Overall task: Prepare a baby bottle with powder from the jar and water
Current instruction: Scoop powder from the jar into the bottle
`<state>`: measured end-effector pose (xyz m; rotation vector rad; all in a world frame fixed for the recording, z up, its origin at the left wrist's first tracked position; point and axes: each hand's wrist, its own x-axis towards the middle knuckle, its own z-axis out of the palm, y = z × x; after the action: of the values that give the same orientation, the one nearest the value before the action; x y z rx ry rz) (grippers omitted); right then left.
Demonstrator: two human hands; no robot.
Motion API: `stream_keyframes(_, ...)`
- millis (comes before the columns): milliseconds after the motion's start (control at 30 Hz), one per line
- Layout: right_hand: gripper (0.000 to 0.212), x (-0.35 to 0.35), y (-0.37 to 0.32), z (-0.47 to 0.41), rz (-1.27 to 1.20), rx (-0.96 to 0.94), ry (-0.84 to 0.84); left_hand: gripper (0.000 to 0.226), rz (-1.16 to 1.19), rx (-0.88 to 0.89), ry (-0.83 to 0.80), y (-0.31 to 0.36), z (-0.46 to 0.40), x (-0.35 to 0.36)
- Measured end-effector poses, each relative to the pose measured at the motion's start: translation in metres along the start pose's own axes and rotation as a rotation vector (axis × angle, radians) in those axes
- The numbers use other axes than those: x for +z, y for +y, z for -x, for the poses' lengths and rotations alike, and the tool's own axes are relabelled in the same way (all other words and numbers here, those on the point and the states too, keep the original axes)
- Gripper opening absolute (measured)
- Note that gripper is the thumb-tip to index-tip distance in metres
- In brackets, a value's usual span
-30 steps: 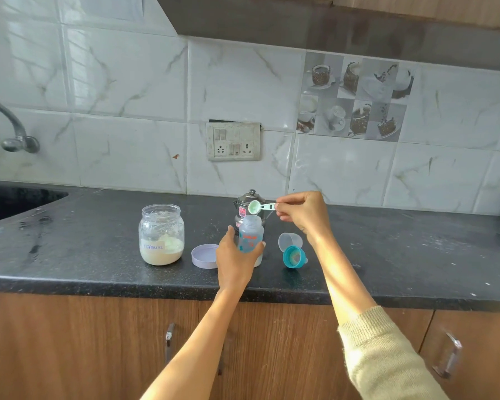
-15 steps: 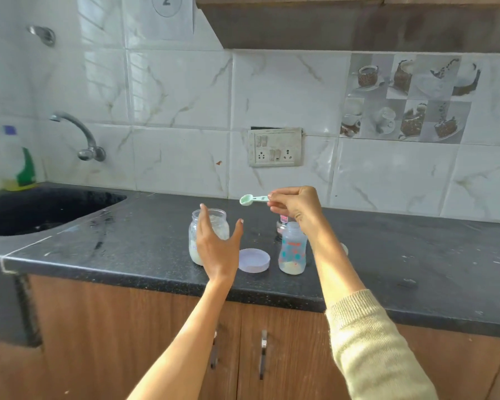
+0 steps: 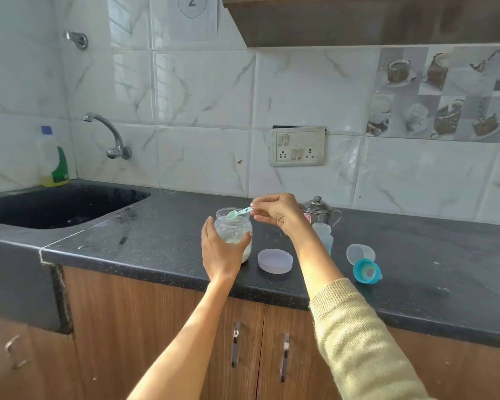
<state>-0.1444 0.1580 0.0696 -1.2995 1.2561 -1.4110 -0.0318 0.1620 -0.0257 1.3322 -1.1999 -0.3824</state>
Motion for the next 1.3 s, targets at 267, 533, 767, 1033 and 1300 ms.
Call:
stream_keyframes(267,0.020,0.002,0.009,-0.004,0.021,0.034,0.009,0.090,0.022,0.002,0.006,-0.002,0.002,0.003)
stream_keyframes(533,0.030,0.004,0.012,-0.005,0.053,0.033,0.022,0.089,0.022,0.013,0.013,-0.002,0.003,0.002)
stream_keyframes(767,0.011,-0.009,0.017,-0.004,0.036,0.041,0.025,0.094,0.012,0.018,0.026,0.001,0.005,0.002)
stream_keyframes(1033,0.012,-0.050,0.008,0.003,0.002,0.014,0.090,0.095,0.020,0.192,0.136,0.031,0.024,0.017)
stream_keyframes(1300,0.018,-0.101,-0.005,0.013,-0.055,-0.035,0.227,0.090,0.129,0.278,-0.034,0.050,0.044,0.045)
